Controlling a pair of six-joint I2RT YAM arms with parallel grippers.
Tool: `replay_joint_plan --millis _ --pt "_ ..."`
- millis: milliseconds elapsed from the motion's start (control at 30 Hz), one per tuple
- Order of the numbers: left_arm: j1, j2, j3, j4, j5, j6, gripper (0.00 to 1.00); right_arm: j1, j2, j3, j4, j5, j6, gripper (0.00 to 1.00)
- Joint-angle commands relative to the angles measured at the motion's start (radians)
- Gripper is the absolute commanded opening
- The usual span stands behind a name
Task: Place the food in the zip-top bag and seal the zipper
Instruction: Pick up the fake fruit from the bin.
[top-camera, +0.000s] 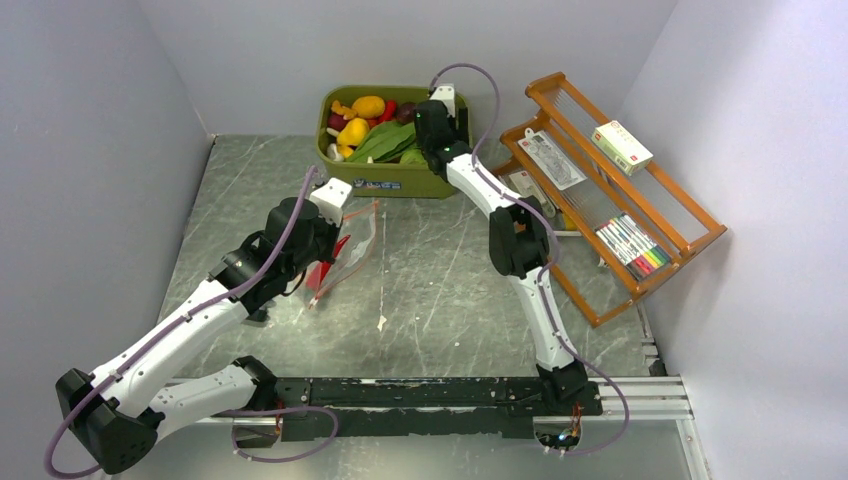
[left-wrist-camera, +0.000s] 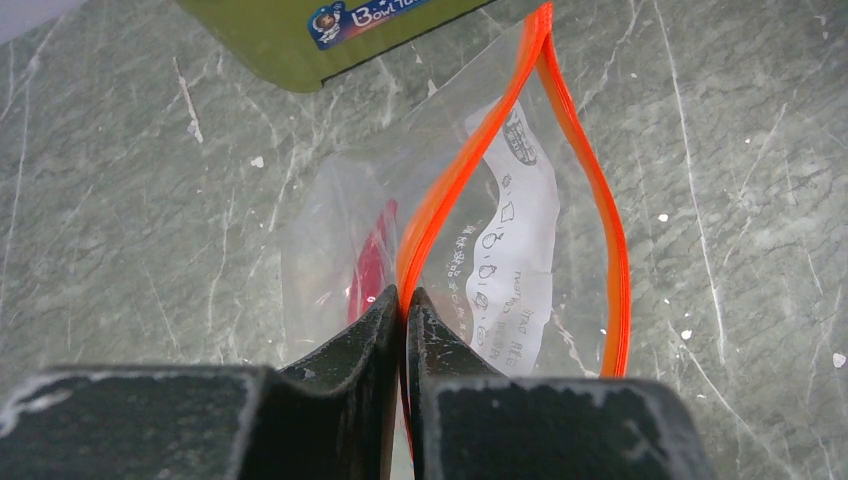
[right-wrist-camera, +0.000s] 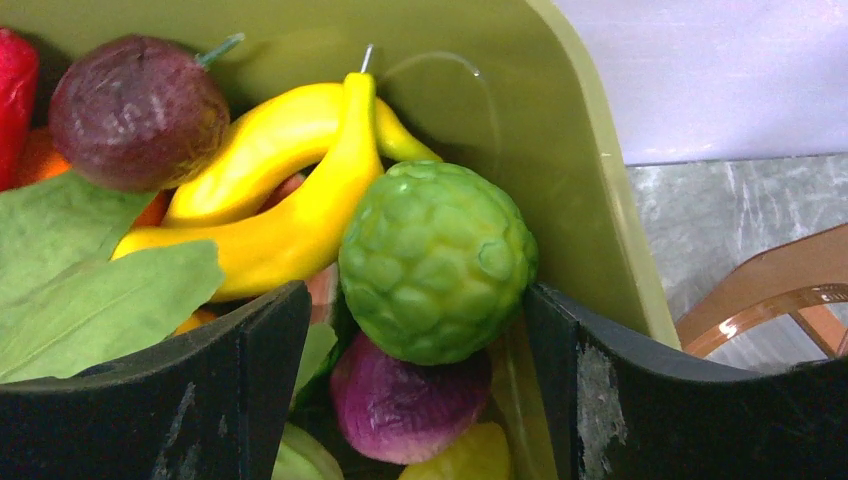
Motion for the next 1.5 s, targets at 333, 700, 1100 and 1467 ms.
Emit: replay_joint_plan --millis 333,700,1100,1467 --pt "0.002 -0.014 -0.003 0.038 0.017 0.014 0.07 -0.005 0.036 -0.084 0.264 0.144 -0.101 0.44" --pt "0.048 -0.015 -0.006 0.066 0.047 -0.041 0.07 -0.004 -0.156 -0.182 0.251 -0.078 -0.016 0.34" --pt "0.055 0.010 0.029 0.064 0.008 -0.124 0.07 -0.002 -0.392 -0.383 0.227 -0.266 0.090 0.29" --pt "0.056 0.034 0.064 0.070 0.056 -0.219 0.07 0.044 -0.848 -0.850 0.217 -0.563 0.290 0.27"
